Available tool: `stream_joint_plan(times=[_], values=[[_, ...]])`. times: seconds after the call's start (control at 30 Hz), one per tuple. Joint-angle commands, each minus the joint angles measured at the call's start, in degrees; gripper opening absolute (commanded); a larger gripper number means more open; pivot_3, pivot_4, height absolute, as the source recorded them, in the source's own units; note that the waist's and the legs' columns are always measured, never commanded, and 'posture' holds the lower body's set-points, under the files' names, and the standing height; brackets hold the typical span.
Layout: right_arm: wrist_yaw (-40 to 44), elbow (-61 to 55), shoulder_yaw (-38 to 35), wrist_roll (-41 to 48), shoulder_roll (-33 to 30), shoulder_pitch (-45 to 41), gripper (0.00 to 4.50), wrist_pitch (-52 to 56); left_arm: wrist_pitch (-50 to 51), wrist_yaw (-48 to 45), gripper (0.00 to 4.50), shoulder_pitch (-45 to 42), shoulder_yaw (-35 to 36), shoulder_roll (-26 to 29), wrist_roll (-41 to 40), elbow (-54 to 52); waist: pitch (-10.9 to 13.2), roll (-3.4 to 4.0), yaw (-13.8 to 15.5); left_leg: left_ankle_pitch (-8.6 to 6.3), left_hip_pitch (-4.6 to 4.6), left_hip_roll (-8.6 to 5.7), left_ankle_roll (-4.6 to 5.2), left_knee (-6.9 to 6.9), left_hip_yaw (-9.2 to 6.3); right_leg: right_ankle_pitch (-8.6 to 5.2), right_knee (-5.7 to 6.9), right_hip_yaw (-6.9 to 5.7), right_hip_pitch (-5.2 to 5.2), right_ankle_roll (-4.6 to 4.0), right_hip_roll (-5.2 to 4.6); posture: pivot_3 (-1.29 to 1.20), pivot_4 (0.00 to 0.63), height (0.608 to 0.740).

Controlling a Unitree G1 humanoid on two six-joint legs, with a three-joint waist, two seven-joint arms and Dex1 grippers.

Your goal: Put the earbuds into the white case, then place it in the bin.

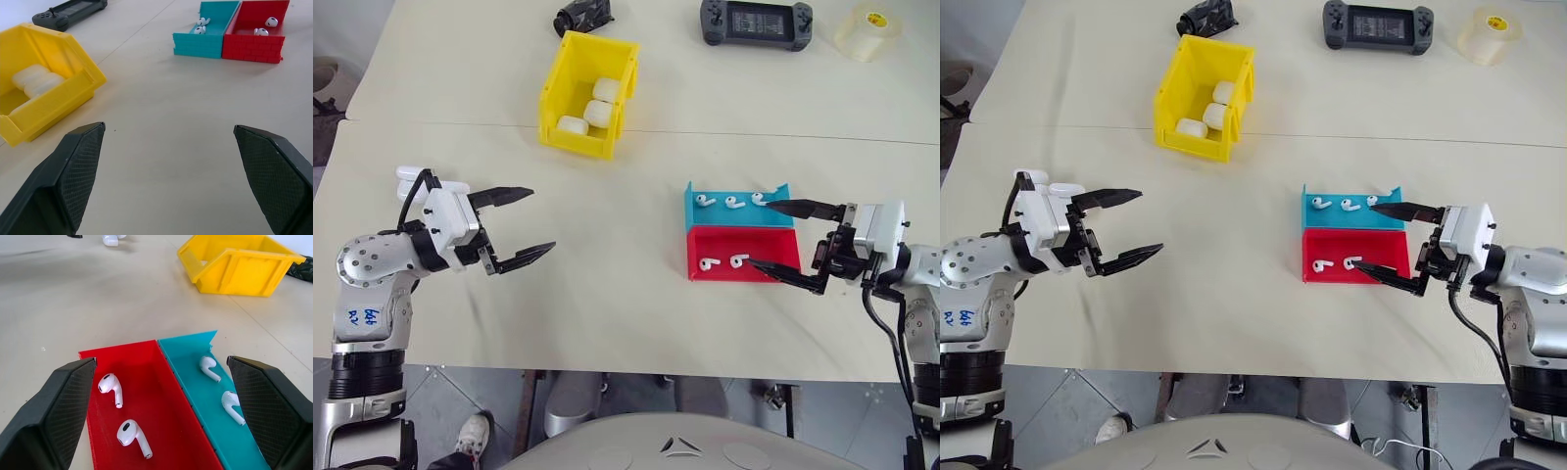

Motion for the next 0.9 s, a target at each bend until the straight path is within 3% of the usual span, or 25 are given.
stream_joint_plan(times=[0.03, 0.23, 0.43, 0.63, 0.9], values=[[0.5, 0.1, 0.5, 0.5, 0.9, -1.1, 4.5, -1.3, -0.2, 2.8, 4.48, 2.1, 3.2, 0.6, 0.0, -2.8, 0.0, 0.0, 0.0, 0.0, 0.0, 0.0, 0.0, 0.0, 0.0, 0.0, 0.0, 0.0, 0.0, 0.0, 0.0, 0.0, 0.15, 0.74], [-0.5, -3.0, 4.0, 2.4, 4.8, -5.2, 4.5, 0.4, 6.7, 16.3, 4.48, 10.7, 11.9, -3.0, -1.2, -10.8, 0.0, 0.0, -0.7, 0.0, 0.01, 0.09, -0.01, -0.01, -0.02, 0.0, -0.01, 0.02, 0.0, 0.0, 0.01, 0.0, 0.15, 0.74], [-1.3, -4.8, 7.8, 1.9, 10.1, -6.0, 4.5, -1.7, 15.7, 34.6, 4.48, 26.3, 24.4, -12.6, 0.3, -22.4, 0.0, -0.04, -1.1, -0.06, 0.02, 0.13, -0.08, -0.02, -0.07, -0.01, -0.04, 0.03, 0.03, -0.01, 0.02, 0.0, 0.15, 0.74], [-0.4, -4.5, 8.6, 1.7, 11.3, -5.3, 4.5, -4.6, 23.8, 42.7, 4.48, 30.4, 27.3, -16.8, -2.9, -28.5, 0.0, -0.08, 0.4, -0.08, 0.04, 0.07, -0.09, 0.15, -0.27, -0.01, -0.35, 0.02, 0.22, -0.03, -0.01, 0.0, 0.15, 0.74], [0.8, -2.5, 8.6, 2.5, 10.6, -6.6, 4.5, -4.5, 45.8, 47.9, 4.48, 23.9, 26.3, -9.5, -10.0, -34.2, 0.0, -0.07, 0.0, -0.11, 0.06, 0.09, -0.14, 0.15, -0.26, -0.07, -0.13, 0.11, 0.1, -0.13, 0.02, 0.0, 0.15, 0.74]])
